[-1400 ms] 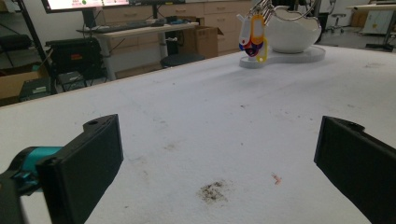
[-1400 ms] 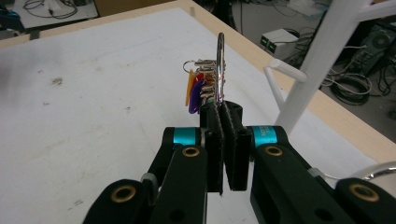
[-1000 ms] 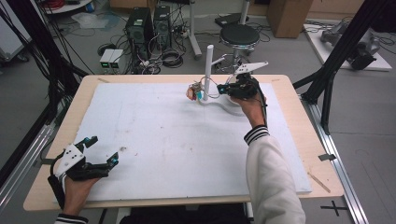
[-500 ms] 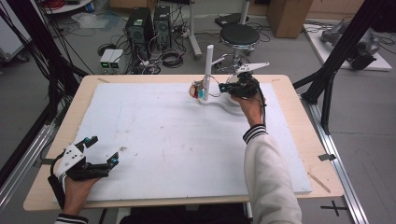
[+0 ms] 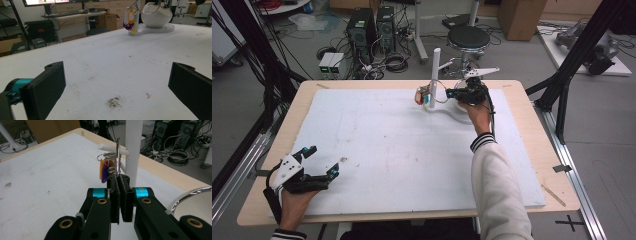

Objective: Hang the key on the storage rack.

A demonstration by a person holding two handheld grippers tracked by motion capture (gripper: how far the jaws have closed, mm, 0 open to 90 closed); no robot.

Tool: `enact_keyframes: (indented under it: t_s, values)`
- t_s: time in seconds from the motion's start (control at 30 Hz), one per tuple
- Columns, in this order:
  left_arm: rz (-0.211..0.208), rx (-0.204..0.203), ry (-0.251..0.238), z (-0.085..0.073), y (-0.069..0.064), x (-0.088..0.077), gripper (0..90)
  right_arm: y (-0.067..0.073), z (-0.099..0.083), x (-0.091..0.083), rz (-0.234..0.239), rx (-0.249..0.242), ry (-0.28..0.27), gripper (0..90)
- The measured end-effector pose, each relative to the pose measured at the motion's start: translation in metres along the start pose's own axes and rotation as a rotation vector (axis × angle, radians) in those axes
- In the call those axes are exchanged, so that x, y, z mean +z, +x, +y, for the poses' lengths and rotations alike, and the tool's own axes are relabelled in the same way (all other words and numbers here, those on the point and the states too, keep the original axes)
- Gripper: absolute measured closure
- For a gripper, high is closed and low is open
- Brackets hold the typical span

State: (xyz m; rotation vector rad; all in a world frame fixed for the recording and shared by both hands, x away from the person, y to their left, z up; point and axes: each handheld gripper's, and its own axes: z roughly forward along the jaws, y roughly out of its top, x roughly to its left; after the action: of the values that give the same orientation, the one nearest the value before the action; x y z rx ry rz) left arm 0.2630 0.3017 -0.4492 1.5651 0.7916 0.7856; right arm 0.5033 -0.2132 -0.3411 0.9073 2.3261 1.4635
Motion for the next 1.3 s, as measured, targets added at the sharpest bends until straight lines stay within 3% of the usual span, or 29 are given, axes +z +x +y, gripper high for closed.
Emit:
enact_keyframes:
  t_s: [0.43, 0.6, 0.67, 0.8, 0.93, 1.0, 1.1, 1.17, 1.23, 1.3]
  values:
    - [0.0, 0.001, -0.001, 0.0, 0.0, 0.0, 1.7, 0.0, -0.003, 0.01, -0.031, 0.004, 0.024, 87.4]
    - [-0.001, 0.005, 0.0, 0.0, 0.0, 0.0, 1.7, 0.003, -0.001, 0.008, -0.046, 0.0, -0.027, 77.9]
    - [-0.002, 0.006, 0.001, 0.0, 0.0, 0.0, 1.7, 0.005, 0.0, 0.008, -0.059, -0.033, 0.003, 74.7]
    - [-0.002, 0.006, 0.0, 0.0, 0.0, 0.0, 1.7, 0.009, 0.002, 0.002, -0.062, -0.036, 0.012, 66.4]
    - [-0.001, 0.007, -0.001, 0.0, 0.0, -0.001, 1.7, 0.014, 0.004, -0.009, -0.052, -0.021, -0.012, 48.7]
    - [-0.002, 0.006, -0.002, 0.0, 0.0, -0.001, 1.7, 0.017, 0.004, -0.015, -0.06, -0.021, -0.029, 34.4]
    - [-0.003, 0.007, -0.002, 0.0, 0.0, -0.001, 1.7, 0.025, 0.001, -0.025, -0.129, -0.029, -0.049, 14.3]
    - [-0.002, 0.008, -0.001, 0.0, 0.0, -0.001, 1.7, 0.03, -0.002, -0.033, -0.141, -0.039, -0.066, 10.4]
    - [0.0, 0.009, -0.001, 0.0, 0.0, -0.001, 1.7, 0.034, -0.007, -0.04, -0.108, -0.05, -0.088, 2.9]
    - [-0.001, 0.008, -0.001, 0.0, 0.0, 0.0, 1.7, 0.039, -0.014, -0.047, -0.084, -0.058, -0.094, 0.9]
